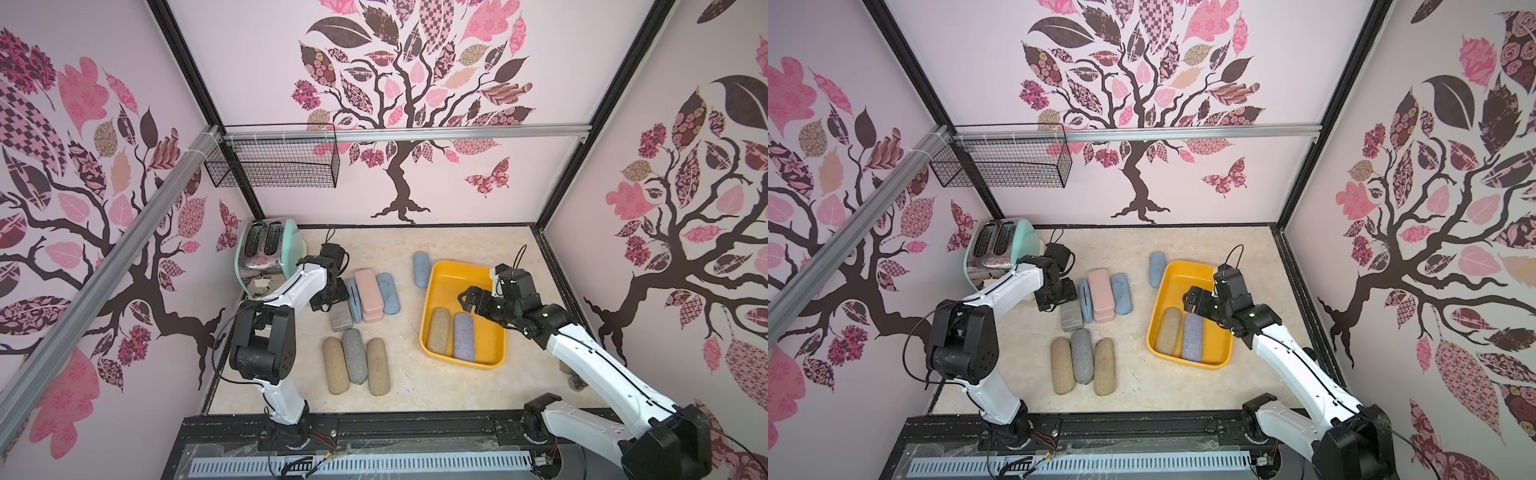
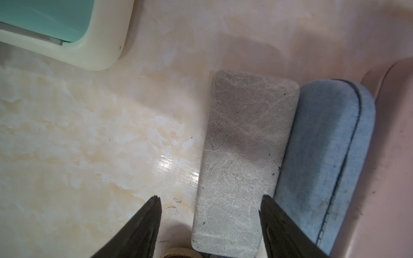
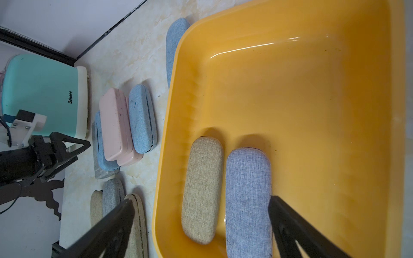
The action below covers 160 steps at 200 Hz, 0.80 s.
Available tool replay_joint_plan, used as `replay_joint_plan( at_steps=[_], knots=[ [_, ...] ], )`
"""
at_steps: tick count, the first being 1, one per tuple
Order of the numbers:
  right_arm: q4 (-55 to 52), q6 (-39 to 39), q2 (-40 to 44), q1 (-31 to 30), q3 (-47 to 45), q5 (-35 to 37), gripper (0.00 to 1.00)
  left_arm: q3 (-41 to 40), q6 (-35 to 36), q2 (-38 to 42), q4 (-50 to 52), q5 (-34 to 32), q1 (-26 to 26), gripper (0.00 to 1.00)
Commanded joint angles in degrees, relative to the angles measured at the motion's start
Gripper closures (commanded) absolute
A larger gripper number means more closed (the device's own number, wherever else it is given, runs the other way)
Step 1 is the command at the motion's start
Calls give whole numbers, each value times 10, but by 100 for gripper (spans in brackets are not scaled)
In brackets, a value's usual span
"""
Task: Put the glasses cases into the storage boxes
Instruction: Pick up the glasses case at the center of the board.
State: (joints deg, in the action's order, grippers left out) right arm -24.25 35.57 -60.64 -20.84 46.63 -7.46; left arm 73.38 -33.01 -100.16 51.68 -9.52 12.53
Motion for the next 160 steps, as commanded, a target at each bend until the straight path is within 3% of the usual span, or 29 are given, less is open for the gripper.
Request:
replay_joint_plan(
  at_steps=[1,70,132,160],
  knots=[
    [7,6,11,2,0,-10,3,-17,-2,-13,-16,14,4,26],
    [3,3,27,2,-8,-7,3,2,-17,-74,-35,25,9,15],
    [-1,0,32,2,-10,-6,3,23,-20,-107,-37,23,8,14],
    [-3,-5,37,2,-10,-2,4,11,-22,-102,-43,27,5,21]
  ],
)
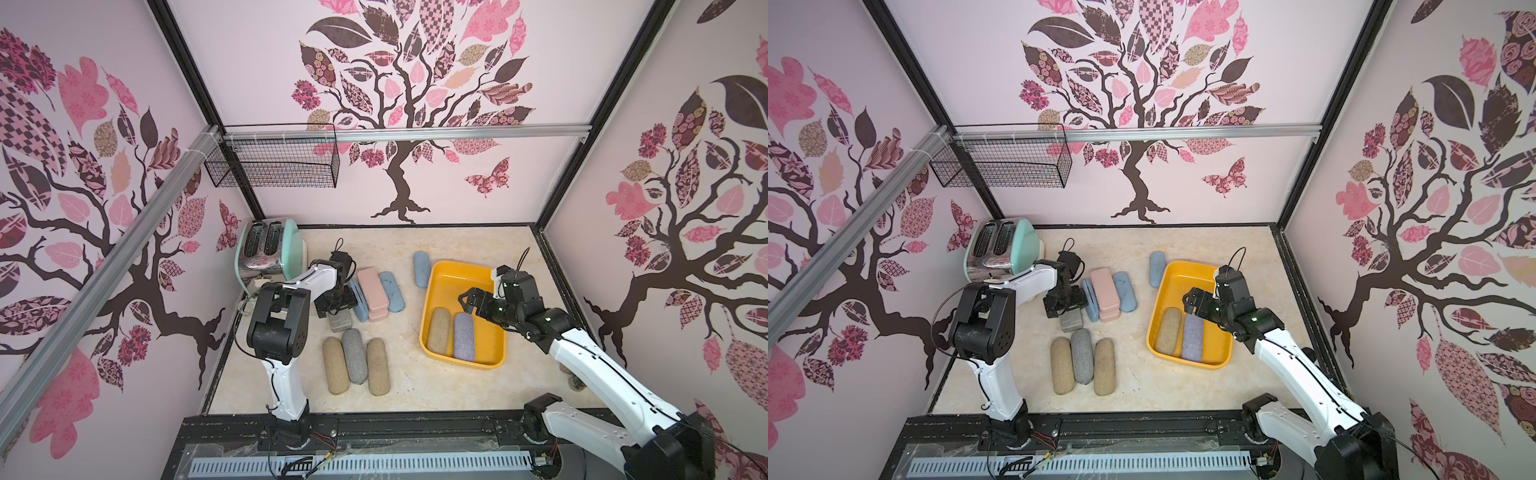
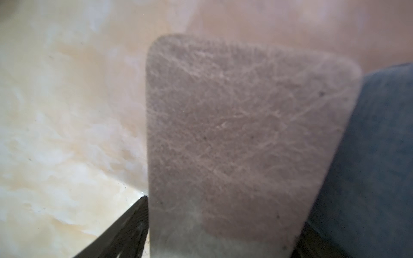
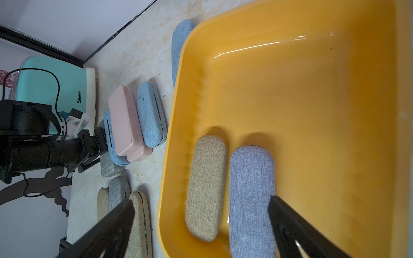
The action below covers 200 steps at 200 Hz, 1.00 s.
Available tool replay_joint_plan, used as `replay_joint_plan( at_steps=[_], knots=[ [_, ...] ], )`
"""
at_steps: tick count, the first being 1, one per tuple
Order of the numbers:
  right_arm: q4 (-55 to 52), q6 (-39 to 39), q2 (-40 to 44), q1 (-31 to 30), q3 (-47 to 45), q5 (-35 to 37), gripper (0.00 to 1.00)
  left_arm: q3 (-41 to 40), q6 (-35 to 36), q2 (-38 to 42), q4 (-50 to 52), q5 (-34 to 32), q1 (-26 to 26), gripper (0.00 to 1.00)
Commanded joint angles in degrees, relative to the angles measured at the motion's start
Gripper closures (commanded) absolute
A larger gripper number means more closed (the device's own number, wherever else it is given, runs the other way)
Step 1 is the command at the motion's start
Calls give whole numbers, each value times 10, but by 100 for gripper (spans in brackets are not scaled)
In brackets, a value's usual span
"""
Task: Put the glasses cases into the storage boxes
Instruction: Pick up the glasses case at the center of the board.
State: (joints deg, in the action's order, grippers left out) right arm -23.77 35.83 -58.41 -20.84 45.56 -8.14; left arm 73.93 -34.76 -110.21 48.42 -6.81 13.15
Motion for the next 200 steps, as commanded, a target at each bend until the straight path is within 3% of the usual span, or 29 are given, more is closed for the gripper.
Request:
replay_joint_plan(
  at_steps=[1,77,120,136,167,184,200],
  knots=[
    [-8,-8,15,2,1,5,4,5,-4,-1,-11,0,-1,21],
    [-15,-7,13,2,22,7,3,-6,2,45,4,-9,-1,35],
    [-42,-22,13,2,55,43,3,32,21,135,56,-12,11,39],
    [-67,-33,6,3,84,78,3,72,33,172,83,-21,46,39],
    [-142,-29,-20,25,167,176,2,154,20,185,95,-19,163,38],
    [-170,-16,-15,86,191,168,2,190,-5,150,75,-8,224,38],
    [-191,-14,-8,189,200,115,2,223,-30,100,40,28,274,38]
  ],
)
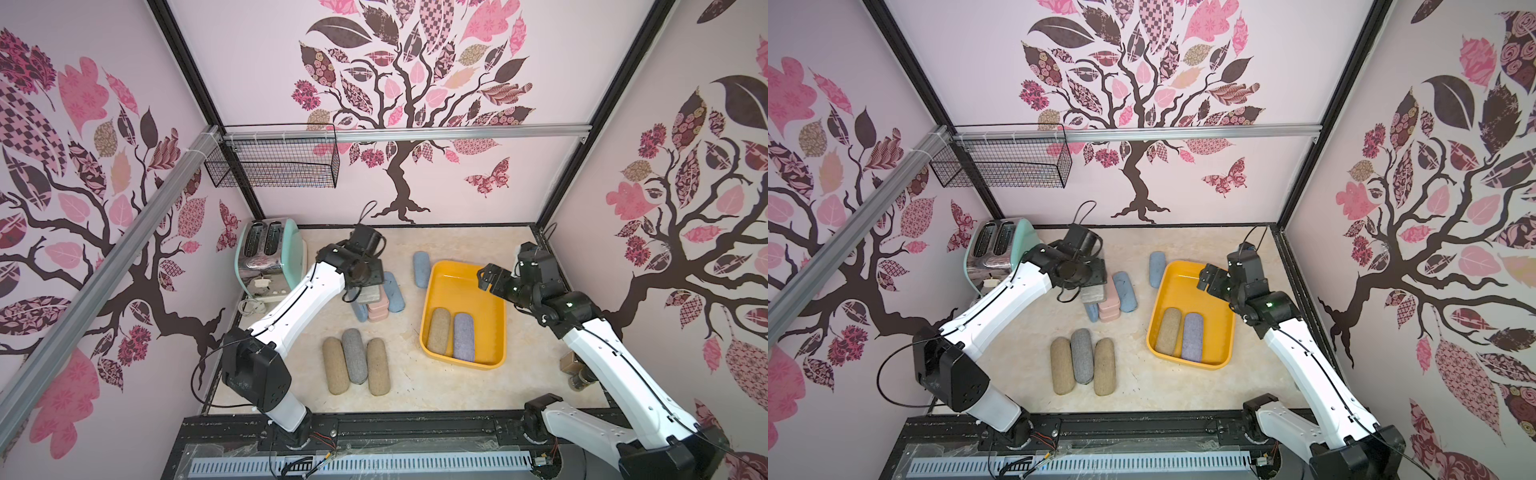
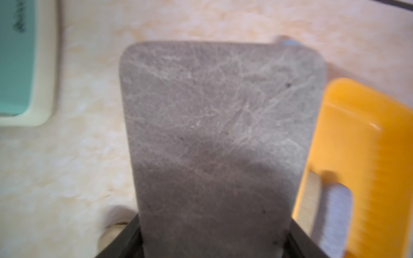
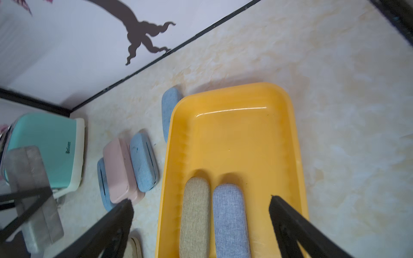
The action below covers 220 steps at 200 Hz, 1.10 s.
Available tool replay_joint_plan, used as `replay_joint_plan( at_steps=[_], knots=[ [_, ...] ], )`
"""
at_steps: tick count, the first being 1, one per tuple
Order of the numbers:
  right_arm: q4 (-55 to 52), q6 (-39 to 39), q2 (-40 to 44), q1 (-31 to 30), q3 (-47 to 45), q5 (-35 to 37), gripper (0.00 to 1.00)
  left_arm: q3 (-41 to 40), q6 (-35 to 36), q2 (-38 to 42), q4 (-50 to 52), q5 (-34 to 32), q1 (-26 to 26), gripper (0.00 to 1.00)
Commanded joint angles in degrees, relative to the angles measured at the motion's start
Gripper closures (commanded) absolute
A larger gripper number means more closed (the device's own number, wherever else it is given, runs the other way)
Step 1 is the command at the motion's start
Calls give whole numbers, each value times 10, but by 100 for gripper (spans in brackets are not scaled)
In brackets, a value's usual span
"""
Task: Put the glasses cases into the storage boxes
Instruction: Pick up the glasses case at the center of the board, then place the glasses case in the storage box.
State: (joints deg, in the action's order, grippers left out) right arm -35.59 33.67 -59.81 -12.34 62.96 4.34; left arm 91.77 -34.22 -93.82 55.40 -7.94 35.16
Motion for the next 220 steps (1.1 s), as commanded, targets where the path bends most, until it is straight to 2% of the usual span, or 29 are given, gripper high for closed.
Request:
replay_joint_plan(
  at_steps=[1,11,23,32,49,80,114,140,170,199,220],
  knots=[
    [-74,8,6,111,26,-12,2,48,-36,-65,-31,43,57,38],
    [-84,-2,9,178,24,-50,2,78,-52,-104,-46,80,83,40],
    [-93,-16,15,237,20,-64,2,131,-57,-155,-45,90,118,41],
    [-103,-19,18,239,21,-42,2,176,-54,-190,-38,81,146,41],
    [-92,-5,34,239,4,-56,2,256,-51,-253,-28,84,188,41],
    [-85,0,38,239,18,-82,2,341,-71,-349,-22,129,215,41],
    [-84,5,49,239,18,-123,2,350,-101,-387,-89,204,227,41],
    [-90,3,55,239,13,-130,2,371,-104,-416,-83,207,237,41],
    [-78,11,62,239,2,-150,2,346,-111,-438,-109,240,241,42],
    [-73,11,65,239,-3,-162,2,333,-117,-447,-117,226,249,42],
    [-73,10,64,239,-4,-165,2,324,-123,-449,-114,225,253,37]
  ],
)
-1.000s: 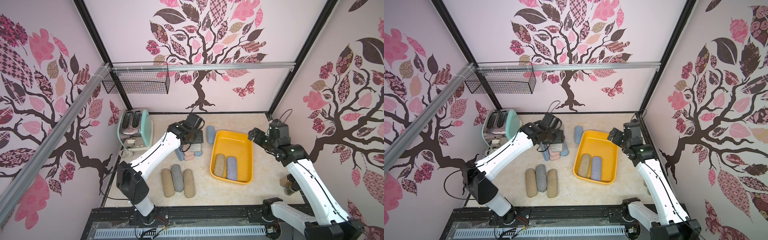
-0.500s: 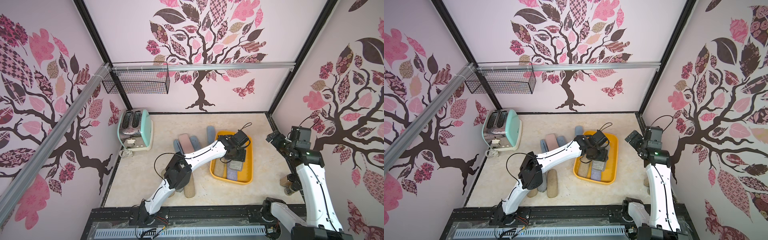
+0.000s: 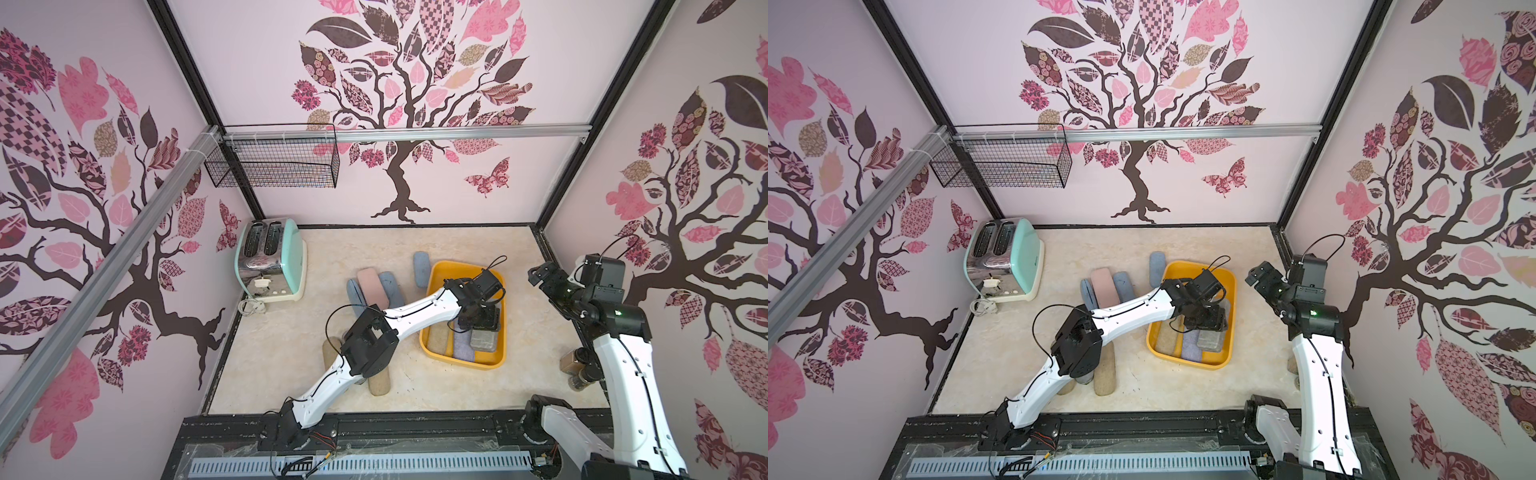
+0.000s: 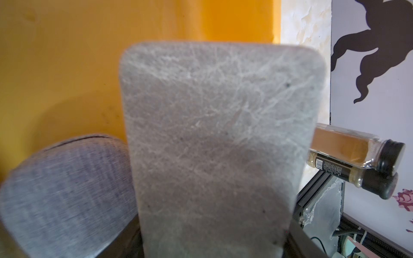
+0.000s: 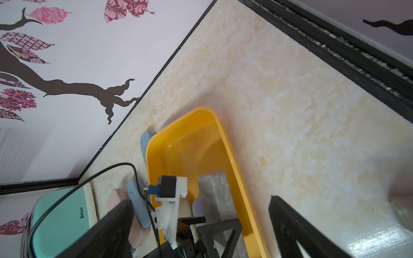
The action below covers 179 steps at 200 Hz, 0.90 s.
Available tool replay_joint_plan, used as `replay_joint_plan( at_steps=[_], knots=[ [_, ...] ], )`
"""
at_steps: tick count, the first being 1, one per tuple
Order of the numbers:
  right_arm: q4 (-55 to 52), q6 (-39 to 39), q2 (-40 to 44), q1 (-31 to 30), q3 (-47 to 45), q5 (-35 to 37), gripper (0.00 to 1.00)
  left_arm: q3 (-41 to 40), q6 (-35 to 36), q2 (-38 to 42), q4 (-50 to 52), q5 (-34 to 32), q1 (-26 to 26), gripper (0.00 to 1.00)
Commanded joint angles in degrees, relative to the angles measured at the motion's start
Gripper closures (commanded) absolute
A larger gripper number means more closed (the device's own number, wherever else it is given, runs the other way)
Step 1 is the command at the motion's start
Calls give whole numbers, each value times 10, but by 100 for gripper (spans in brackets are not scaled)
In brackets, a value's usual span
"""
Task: Put the glasses cases into the storage boxes
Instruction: Place the glasses case in the storage box.
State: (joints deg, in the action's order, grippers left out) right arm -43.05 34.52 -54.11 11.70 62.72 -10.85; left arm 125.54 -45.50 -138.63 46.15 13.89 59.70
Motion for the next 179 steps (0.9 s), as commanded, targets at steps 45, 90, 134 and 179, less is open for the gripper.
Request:
replay_joint_plan(
  at_steps=[45,90,134,179],
  knots=[
    [3,2,9,-2,-4,-16,2,-73,-28,22,-27,-14,13,35],
    [8,4,3,-2,-5,-21,2,-93,-43,37,4,-50,13,37],
    [9,3,-1,-1,1,-22,2,-82,-38,37,-1,-25,17,3],
    [9,5,-6,-1,10,-30,2,-70,-31,66,0,-29,19,3]
  ],
)
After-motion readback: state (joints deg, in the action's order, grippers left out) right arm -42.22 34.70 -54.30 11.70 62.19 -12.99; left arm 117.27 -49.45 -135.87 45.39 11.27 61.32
